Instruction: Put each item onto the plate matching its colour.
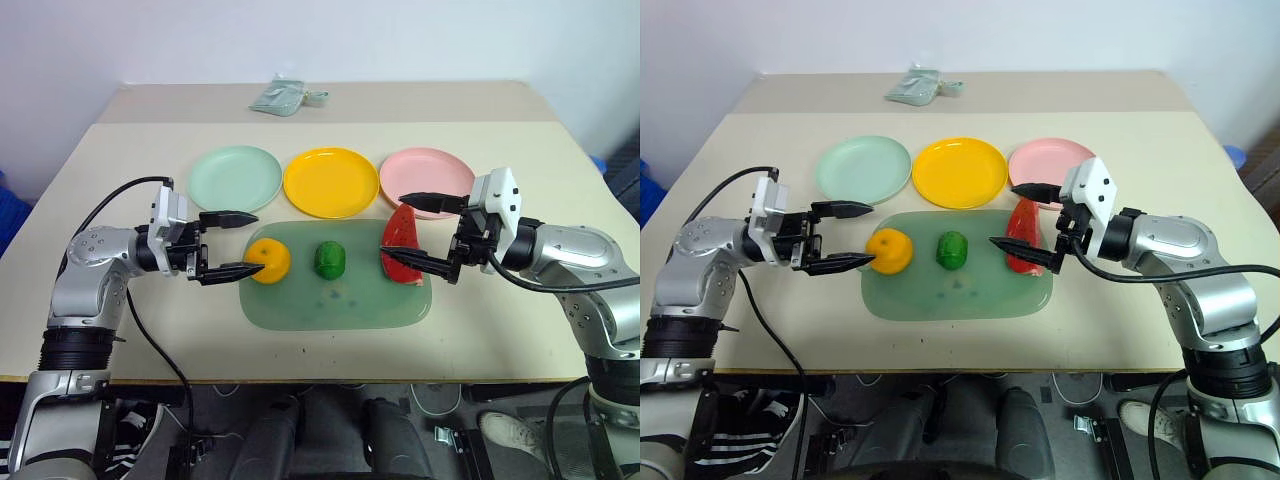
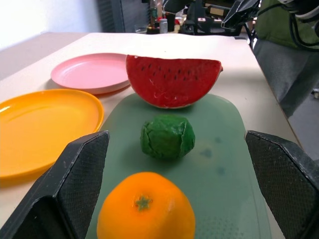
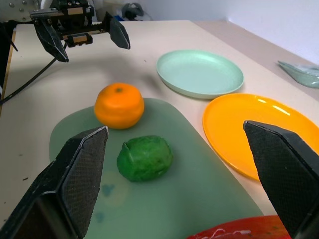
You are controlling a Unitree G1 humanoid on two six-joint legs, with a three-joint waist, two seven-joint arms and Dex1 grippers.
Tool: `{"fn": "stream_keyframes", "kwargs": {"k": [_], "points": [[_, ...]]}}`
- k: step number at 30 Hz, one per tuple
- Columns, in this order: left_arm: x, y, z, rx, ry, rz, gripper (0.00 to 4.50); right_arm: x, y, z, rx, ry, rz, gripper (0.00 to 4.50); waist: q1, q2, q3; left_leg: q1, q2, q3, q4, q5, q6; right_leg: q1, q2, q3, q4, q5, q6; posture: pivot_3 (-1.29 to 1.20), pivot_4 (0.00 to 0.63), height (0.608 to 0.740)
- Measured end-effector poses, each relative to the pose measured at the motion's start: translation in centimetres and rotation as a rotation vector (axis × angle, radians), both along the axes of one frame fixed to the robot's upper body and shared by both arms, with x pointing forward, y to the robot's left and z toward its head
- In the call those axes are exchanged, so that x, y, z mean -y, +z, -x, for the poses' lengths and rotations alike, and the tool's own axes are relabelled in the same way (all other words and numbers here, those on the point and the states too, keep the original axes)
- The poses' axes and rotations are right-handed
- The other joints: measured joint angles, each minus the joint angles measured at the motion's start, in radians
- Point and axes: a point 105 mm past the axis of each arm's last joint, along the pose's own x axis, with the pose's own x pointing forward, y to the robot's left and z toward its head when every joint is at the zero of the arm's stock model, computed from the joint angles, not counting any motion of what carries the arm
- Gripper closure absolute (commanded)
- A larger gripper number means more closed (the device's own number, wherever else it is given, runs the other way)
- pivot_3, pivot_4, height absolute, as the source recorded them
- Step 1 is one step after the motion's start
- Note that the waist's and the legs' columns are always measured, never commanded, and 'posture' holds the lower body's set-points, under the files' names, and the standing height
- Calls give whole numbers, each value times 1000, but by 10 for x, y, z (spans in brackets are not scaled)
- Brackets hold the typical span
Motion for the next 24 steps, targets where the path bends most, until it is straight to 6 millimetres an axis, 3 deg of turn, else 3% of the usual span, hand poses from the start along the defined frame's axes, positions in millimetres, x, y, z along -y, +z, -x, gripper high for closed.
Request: {"fn": "stream_keyframes", "kwargs": {"k": [12, 24], "points": [[-2, 13, -11, 38, 4, 13, 0, 3, 2, -5, 29, -22, 17, 38, 0, 0, 0, 0, 0, 0, 0, 0, 0, 0, 0, 0, 0, 0, 0, 0, 150, 740], [0, 11, -11, 1, 5, 24, 0, 1, 5, -3, 19, -32, -10, 38, -1, 0, 0, 0, 0, 0, 0, 1, 2, 0, 0, 0, 0, 0, 0, 0, 150, 740]]}}
